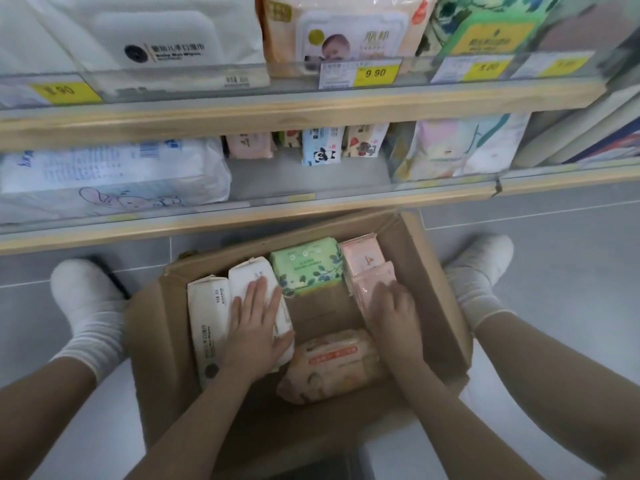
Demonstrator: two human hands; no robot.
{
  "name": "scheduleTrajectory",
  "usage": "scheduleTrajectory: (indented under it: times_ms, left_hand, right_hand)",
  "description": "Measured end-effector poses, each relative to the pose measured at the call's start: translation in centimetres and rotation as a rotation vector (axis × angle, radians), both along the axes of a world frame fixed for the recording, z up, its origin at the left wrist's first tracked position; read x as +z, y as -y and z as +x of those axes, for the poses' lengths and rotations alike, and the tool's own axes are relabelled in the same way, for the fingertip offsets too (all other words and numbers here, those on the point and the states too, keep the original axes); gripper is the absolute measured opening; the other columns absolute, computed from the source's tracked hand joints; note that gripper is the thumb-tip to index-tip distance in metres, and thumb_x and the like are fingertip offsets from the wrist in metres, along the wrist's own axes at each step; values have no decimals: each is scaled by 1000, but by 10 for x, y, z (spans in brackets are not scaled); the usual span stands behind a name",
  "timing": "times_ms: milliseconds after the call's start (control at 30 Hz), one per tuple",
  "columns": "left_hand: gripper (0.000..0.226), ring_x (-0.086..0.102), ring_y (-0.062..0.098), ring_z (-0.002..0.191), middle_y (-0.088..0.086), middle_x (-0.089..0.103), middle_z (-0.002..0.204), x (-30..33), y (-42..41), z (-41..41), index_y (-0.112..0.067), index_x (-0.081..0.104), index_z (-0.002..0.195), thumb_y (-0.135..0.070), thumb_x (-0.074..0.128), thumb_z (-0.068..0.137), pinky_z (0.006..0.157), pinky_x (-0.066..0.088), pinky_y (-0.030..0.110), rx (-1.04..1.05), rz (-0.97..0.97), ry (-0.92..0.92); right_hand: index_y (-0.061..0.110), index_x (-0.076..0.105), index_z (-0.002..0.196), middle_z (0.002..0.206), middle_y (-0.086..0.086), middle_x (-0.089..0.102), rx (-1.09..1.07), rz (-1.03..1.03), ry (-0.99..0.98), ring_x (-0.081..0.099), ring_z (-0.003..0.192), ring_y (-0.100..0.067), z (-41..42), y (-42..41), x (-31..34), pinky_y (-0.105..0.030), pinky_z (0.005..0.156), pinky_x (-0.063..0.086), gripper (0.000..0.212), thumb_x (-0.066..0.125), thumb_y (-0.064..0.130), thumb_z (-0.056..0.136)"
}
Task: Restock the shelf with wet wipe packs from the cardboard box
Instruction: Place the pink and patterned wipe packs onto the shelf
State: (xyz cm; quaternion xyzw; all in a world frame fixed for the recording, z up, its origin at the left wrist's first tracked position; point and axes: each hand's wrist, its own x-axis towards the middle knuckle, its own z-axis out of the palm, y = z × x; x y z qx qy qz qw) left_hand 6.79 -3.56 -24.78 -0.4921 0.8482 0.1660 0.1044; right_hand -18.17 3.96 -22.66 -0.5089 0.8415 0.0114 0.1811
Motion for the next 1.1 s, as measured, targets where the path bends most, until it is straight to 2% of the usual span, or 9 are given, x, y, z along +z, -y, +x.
scheduleTrajectory:
  times_ms: [100, 200, 267, 400, 533, 700, 833, 933, 1100]
  left_hand:
    - [79, -12, 24, 146, 8, -8, 159, 0, -2, 0, -24, -7, 151, -65, 16, 87, 115, -2, 43, 2, 1, 5]
    - [77, -3, 25, 147, 8, 1, 159, 2, -6, 8, -22, 5, 152, -66, 10, 90, 114, 3, 46, -15, 1, 8]
    - [75, 0, 25, 147, 8, 5, 159, 2, -10, 18, -22, 10, 152, -66, 14, 90, 114, 5, 48, -45, -6, 15]
    - [75, -2, 23, 147, 6, 4, 159, 1, -14, 28, -25, 10, 152, -64, 24, 90, 115, 0, 46, -63, -8, 22]
    - [75, -5, 22, 146, 5, 2, 159, 2, -14, 27, -26, 7, 152, -65, 24, 90, 115, -2, 45, -50, 15, 36]
    - [79, -14, 18, 145, 1, -7, 159, 8, -11, 26, -29, 2, 151, -68, 22, 86, 115, -7, 42, -39, 64, 6]
    - [89, -26, 14, 142, -3, -23, 156, 24, -9, 24, -29, -8, 150, -77, 6, 76, 117, -12, 37, -28, 150, -4]
    - [103, -22, 11, 142, -5, -19, 157, 39, -7, 21, -25, -5, 151, -84, -7, 67, 117, -9, 35, 17, 241, -60]
    - [81, -7, 12, 146, -5, -4, 160, 72, -4, 10, -22, 8, 152, -68, 27, 88, 119, 3, 37, 224, 461, -156]
  right_hand:
    - [18, 41, 137, 142, -8, 38, 223, 24, 142, 37, 129, -28, 7, -9, 1, -44, 100, 44, 61, 63, 25, 81]
    - [29, 28, 143, 148, 3, 28, 453, 309, 350, 30, 135, -21, 18, -8, -3, -46, 107, 35, 79, 69, 43, 77]
    - [32, 24, 144, 147, 3, 29, 552, 475, 359, 32, 133, -22, 25, -3, -5, -43, 109, 31, 88, 70, 53, 71]
    - [38, 23, 143, 143, 3, 36, 644, 565, 355, 37, 128, -24, 30, 8, -6, -43, 107, 32, 93, 73, 56, 67]
    - [40, 35, 134, 131, 3, 51, 609, 568, 429, 49, 116, -24, 33, 13, -8, -40, 97, 40, 79, 73, 55, 67]
    - [39, 36, 135, 133, 2, 50, 630, 511, 348, 47, 119, -26, 36, 8, 3, -46, 99, 39, 70, 66, 56, 74]
    - [40, 34, 136, 136, 4, 47, 666, 417, 288, 44, 121, -25, 37, 0, 29, -41, 98, 37, 69, 65, 56, 76]
    - [42, 36, 132, 133, 7, 50, 675, 337, 294, 46, 119, -21, 35, -8, 50, -43, 102, 36, 65, 64, 57, 75]
    - [42, 41, 128, 126, 13, 55, 665, 205, 269, 51, 114, -16, 29, -13, 86, -42, 100, 38, 61, 66, 52, 74]
